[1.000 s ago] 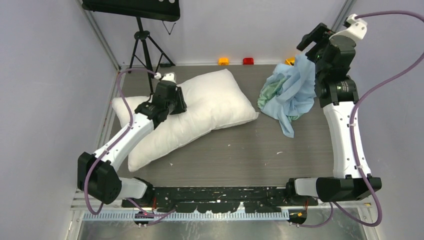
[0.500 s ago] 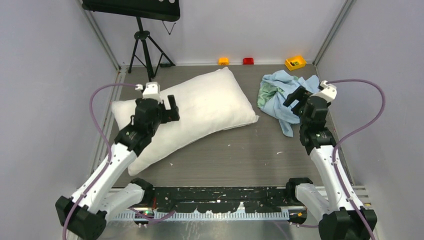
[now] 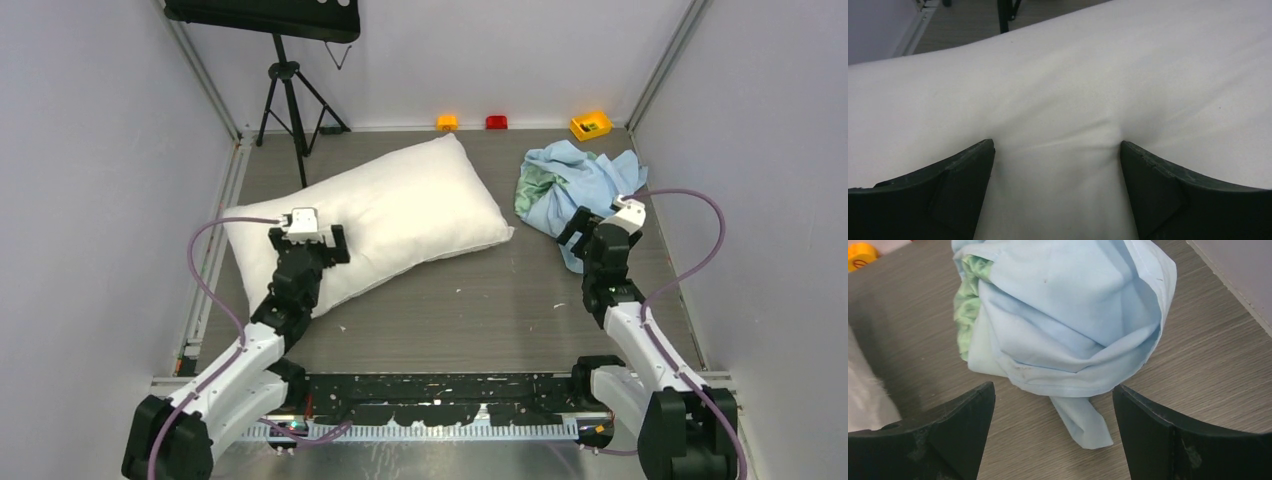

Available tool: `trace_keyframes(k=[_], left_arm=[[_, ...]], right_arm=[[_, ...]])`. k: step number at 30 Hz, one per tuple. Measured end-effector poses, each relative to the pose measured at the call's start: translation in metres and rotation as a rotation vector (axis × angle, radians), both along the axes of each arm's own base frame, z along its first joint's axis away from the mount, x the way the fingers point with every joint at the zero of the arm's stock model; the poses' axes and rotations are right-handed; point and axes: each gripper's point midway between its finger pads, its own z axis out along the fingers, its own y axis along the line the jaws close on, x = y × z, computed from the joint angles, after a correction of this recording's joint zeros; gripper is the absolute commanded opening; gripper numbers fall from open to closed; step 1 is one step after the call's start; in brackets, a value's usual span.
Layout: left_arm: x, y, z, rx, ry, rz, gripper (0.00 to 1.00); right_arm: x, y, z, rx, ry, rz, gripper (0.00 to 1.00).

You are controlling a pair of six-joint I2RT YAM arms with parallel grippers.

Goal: Remove the pillowcase from the pillow

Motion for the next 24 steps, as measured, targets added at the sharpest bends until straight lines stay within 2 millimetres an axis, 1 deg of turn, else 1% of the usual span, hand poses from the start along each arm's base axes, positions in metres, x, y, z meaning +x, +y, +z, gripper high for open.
trace_keyframes(k=[4,6,8,9,11,13,15,16,17,19,21,22,23,24], left_arm=[[0.022,0.021,0.003,-0.020,-0.050,0.057,0.95],[0.035,0.036,0.000,-0.044,-0.073,0.087,0.92],[0.046,0.044,0.000,-0.063,-0.106,0.098,0.88],[0.051,0.045,0.001,-0.066,-0.125,0.097,0.88],[0.059,0.043,0.000,-0.065,-0.145,0.078,0.87],[0.066,0.041,0.001,-0.054,-0.159,0.063,0.86],[0.073,0.041,0.003,-0.042,-0.171,0.061,0.85],[0.076,0.041,0.004,-0.034,-0.172,0.061,0.85],[0.080,0.041,0.005,-0.027,-0.173,0.060,0.86],[0.087,0.041,0.008,-0.011,-0.187,0.059,0.86],[0.093,0.041,0.006,-0.003,-0.227,0.060,0.90],[0.095,0.041,0.004,0.004,-0.246,0.059,0.89],[0.096,0.041,0.004,0.005,-0.270,0.057,0.92],[0.096,0.041,0.002,0.005,-0.271,0.055,0.99]], right_arm=[[0.007,-0.009,-0.020,-0.048,0.007,-0.031,0.90],[0.012,-0.012,-0.031,-0.068,0.009,-0.039,0.90],[0.016,-0.013,-0.042,-0.078,0.005,-0.046,0.90],[0.016,-0.014,-0.051,-0.083,0.014,-0.045,0.90],[0.017,-0.014,-0.063,-0.095,0.040,-0.040,0.89],[0.022,-0.015,-0.069,-0.110,0.042,-0.034,0.86],[0.028,-0.014,-0.074,-0.127,0.039,-0.023,0.80],[0.033,-0.013,-0.078,-0.138,0.035,-0.005,0.80],[0.035,-0.011,-0.082,-0.145,0.040,0.008,0.85],[0.041,-0.007,-0.093,-0.156,0.042,0.041,0.91],[0.041,-0.005,-0.108,-0.167,0.077,0.059,0.93],[0.040,-0.004,-0.111,-0.173,0.086,0.062,0.93],[0.041,-0.004,-0.110,-0.176,0.081,0.063,0.93],[0.042,-0.004,-0.109,-0.178,0.075,0.062,0.93]])
